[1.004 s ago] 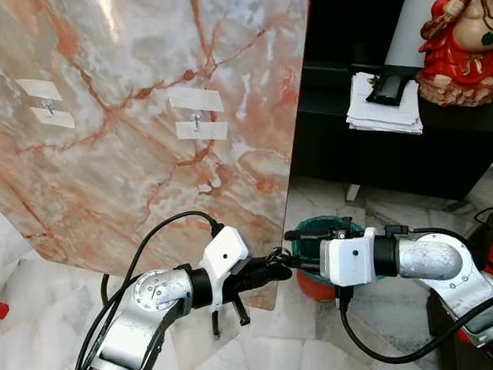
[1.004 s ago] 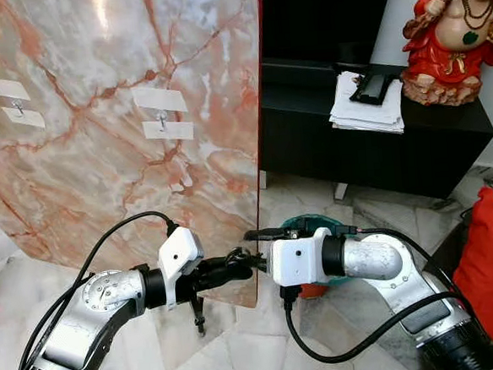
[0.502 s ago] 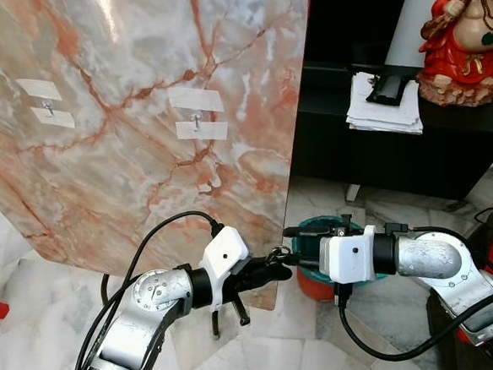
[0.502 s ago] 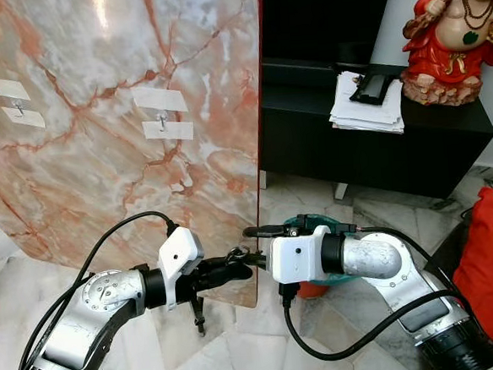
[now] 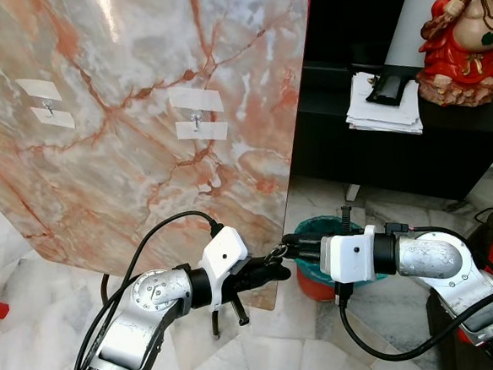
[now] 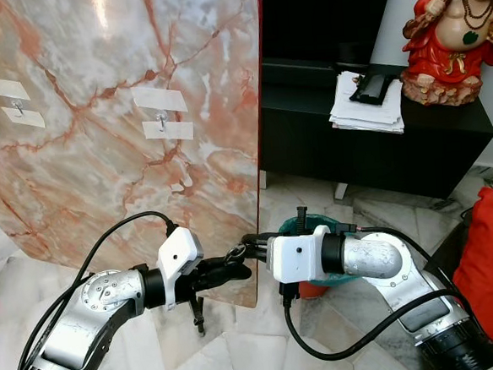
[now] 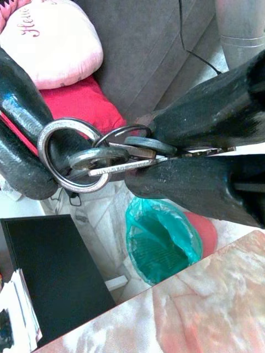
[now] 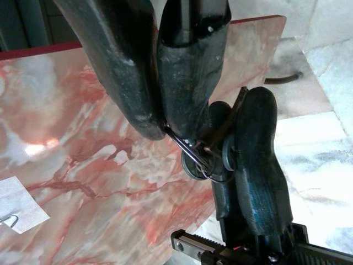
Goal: Hang keys on a hook
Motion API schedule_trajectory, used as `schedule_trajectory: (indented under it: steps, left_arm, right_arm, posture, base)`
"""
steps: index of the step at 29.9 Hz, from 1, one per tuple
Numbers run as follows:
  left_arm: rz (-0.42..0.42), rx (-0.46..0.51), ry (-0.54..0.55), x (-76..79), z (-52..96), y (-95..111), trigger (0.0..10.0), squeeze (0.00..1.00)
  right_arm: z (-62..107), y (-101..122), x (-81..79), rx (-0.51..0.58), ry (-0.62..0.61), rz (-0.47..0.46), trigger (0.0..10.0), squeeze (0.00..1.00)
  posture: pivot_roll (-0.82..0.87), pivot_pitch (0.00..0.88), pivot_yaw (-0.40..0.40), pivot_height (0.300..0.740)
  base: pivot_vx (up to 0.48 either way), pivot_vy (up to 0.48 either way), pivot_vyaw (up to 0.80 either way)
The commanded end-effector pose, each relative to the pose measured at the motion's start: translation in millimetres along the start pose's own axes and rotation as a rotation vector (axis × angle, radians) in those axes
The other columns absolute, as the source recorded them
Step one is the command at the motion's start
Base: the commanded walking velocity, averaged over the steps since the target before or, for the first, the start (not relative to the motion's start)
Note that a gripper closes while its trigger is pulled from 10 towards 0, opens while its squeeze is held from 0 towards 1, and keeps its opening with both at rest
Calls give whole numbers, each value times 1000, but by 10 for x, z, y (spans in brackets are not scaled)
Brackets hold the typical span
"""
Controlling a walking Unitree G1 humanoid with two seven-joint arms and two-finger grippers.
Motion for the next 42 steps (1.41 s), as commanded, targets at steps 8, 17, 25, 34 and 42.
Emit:
schedule_trajectory:
  steps: [8,17,25,34,42]
  left_arm:
    - [2,-20,-30,50,-17,-41,10000,0]
    - [0,-20,-31,47,-16,-38,10000,0]
    - [2,-21,-33,50,-15,-40,10000,0]
    - [6,-22,-32,48,-16,-42,10000,0]
    - [5,-23,-31,46,-15,-38,10000,0]
  right_arm:
    - [9,-13,30,-4,-6,-16,10000,1000]
    - [7,1,26,0,-1,5,10000,0]
    - [17,48,53,26,-18,23,10000,0]
    - [21,65,79,40,-29,62,10000,0]
    - [18,35,65,30,-24,100,10000,0]
  posture:
    - [1,73,4,740]
    - [1,74,4,740]
    - [1,74,4,740]
    - [2,74,5,740]
    - [3,75,5,740]
  base:
    - [0,0,0]
    - [0,0,0]
    - [0,0,0]
    - [0,0,0]
    - [0,0,0]
Point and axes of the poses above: a point about 5 cm out from each wrist's last joint towards the gripper, its own z axis pointing back from the gripper into the wrist, its own y axis along the axis of the wrist's last joint, x = y × z, the point moved 4 cm from there along -z, pointing out of the wrist towards the gripper, and after that the axes turned 14 degrees about -z, right-handed, at the moved point
